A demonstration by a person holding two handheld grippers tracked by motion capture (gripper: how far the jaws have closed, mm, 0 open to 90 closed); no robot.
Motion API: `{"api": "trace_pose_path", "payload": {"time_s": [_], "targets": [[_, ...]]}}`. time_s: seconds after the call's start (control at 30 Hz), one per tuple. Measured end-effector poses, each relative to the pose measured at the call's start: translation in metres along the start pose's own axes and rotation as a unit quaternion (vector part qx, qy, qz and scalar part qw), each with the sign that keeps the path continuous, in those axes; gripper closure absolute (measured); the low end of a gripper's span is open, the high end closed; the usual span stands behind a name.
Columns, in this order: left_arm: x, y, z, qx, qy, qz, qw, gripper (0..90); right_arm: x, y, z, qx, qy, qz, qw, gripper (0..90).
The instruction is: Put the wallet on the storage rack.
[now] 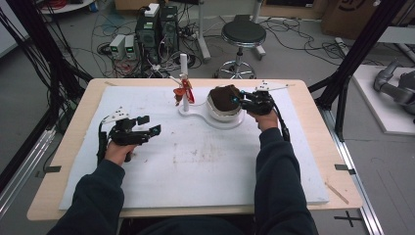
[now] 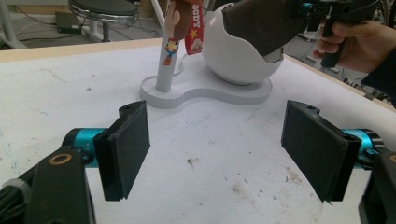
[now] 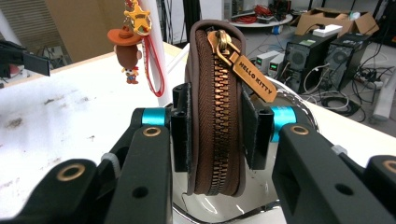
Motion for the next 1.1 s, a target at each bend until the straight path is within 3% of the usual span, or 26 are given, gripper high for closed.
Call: {"api": "trace_pose_path", "payload": {"time_s": [0.17, 0.3, 0.5, 0.6, 0.67, 0.93, 1.03, 1.1], "targets": [[0.001, 0.000, 0.000, -0.001, 0.000, 0.000, 1.0000, 23.5, 0.000, -0.002, 0.002, -0.017, -0.005, -0.006, 0.9998, 69.6], [0.001, 0.001, 0.000, 0.000, 0.000, 0.000, 1.0000, 23.6, 0.000, -0.003, 0.005, -0.014, 0.018, -0.002, 0.9997, 69.6], [0.001, 0.000, 0.000, -0.001, 0.000, 0.000, 1.0000, 23.7, -0.020, 0.003, 0.008, -0.017, 0.039, 0.022, 0.9988, 69.2], [0.001, 0.001, 0.000, 0.000, -0.001, 0.000, 1.0000, 23.7, -0.023, 0.002, 0.011, -0.043, 0.037, 0.025, 0.9981, 64.1], [0.001, 0.001, 0.000, 0.002, -0.001, 0.000, 1.0000, 23.7, -0.019, 0.001, 0.010, -0.045, 0.040, 0.038, 0.9975, 56.0], [0.003, 0.002, -0.001, 0.002, -0.006, -0.008, 0.9999, 23.7, 0.016, 0.000, -0.002, -0.017, 0.036, 0.084, 0.9957, 53.6], [0.004, 0.003, -0.001, 0.005, -0.012, -0.011, 0.9999, 22.3, 0.031, 0.003, -0.004, -0.007, 0.055, 0.105, 0.9929, 47.0], [0.005, 0.004, -0.002, 0.002, -0.012, -0.009, 0.9999, 22.0, 0.039, 0.006, -0.001, -0.003, 0.052, 0.112, 0.9923, 43.4]]}}
Point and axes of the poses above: each handheld gripper's, and its own axes: x roughly backward along the jaws, z roughly out of its underside, y roughly to its left, the point moved 2 cm from there along -x, roughly forward along the jaws, and after that the axes turned 5 degrees about y, right-handed, at the moved point
